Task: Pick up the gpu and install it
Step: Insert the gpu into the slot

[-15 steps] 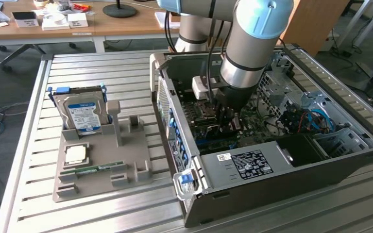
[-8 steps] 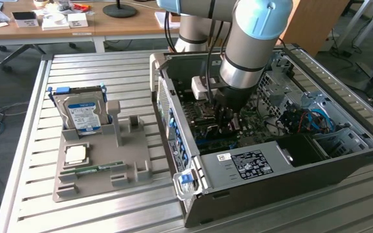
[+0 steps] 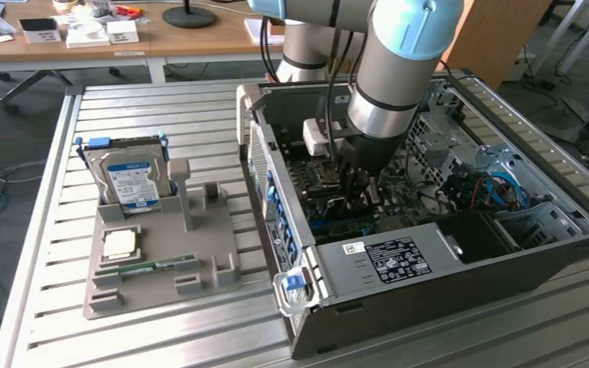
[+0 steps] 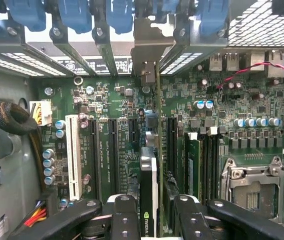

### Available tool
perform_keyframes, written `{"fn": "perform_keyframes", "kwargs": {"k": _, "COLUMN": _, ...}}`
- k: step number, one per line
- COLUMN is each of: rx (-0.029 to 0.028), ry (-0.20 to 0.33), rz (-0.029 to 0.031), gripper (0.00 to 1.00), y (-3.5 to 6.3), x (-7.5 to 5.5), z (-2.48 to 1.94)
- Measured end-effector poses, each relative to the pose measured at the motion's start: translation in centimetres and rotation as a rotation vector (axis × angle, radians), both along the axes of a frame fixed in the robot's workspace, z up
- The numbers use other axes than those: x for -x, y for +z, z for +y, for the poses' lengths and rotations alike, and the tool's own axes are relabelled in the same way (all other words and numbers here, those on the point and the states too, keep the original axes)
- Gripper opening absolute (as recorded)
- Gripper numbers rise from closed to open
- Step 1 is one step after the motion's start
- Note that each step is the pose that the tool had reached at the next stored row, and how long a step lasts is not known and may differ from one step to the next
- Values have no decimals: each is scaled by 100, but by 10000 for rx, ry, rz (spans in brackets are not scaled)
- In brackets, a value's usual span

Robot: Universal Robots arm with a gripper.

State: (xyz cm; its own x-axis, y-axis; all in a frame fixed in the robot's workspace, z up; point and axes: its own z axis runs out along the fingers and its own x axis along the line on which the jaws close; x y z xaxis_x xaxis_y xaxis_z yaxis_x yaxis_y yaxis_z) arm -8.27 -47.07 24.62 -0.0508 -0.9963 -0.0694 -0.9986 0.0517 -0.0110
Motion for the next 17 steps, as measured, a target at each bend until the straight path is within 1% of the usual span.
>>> {"fn": "perform_keyframes", "kwargs": {"k": 2, "rx": 0, "ry": 0, "rz": 0, "gripper": 33, "y": 15, "x": -1, "z": 6}}
{"fn": "perform_keyframes", "kwargs": {"k": 8, "rx": -1, "ry": -1, "rz": 1, "gripper": 33, "y": 16, "x": 0, "z": 6}}
{"fn": "perform_keyframes", "kwargs": {"k": 10, "rx": 0, "ry": -3, "rz": 1, "gripper": 33, "y": 17, "x": 1, "z": 15}}
{"fn": "perform_keyframes", "kwargs": {"k": 17, "rx": -2, "ry": -1, "rz": 0, "gripper": 33, "y": 16, "x": 1, "z": 15}}
